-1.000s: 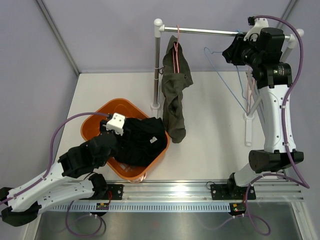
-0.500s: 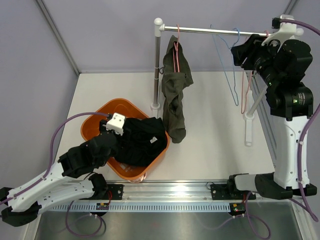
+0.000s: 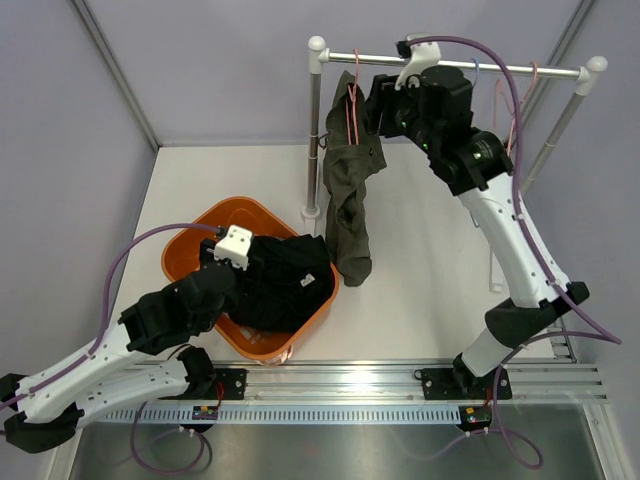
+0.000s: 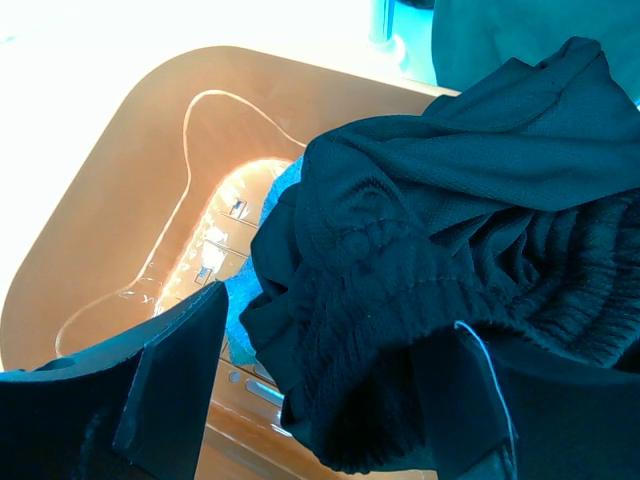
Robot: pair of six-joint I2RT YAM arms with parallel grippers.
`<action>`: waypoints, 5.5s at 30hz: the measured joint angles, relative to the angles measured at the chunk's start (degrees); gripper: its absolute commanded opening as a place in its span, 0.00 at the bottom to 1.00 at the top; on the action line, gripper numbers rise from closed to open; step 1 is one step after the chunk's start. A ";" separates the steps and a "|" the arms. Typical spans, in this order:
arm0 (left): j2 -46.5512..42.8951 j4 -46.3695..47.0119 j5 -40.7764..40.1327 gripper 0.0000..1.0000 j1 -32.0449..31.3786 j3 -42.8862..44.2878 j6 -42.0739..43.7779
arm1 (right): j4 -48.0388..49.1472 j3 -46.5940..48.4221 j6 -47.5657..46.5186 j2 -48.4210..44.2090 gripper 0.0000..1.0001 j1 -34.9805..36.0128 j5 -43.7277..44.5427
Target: Remove the shorts from the hanger
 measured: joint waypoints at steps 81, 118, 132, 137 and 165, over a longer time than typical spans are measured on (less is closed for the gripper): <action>0.90 -6.91 -12.09 0.99 0.61 11.54 -2.67 | 8.57 9.11 -13.31 16.24 0.00 6.29 19.76; 46.21 24.06 10.21 0.98 0.68 49.92 8.11 | -6.05 -9.62 -3.56 -15.78 0.00 6.62 9.70; 53.09 30.82 16.92 0.96 0.68 49.92 6.60 | -8.13 -14.40 -2.12 -19.50 0.00 6.64 9.03; 53.48 30.45 16.83 0.89 0.68 49.92 6.51 | -8.09 -14.40 -2.12 -19.56 0.00 6.64 9.01; 58.40 28.46 12.83 0.03 8.46 56.65 7.69 | -6.88 -17.25 -0.20 -24.74 0.00 6.64 6.64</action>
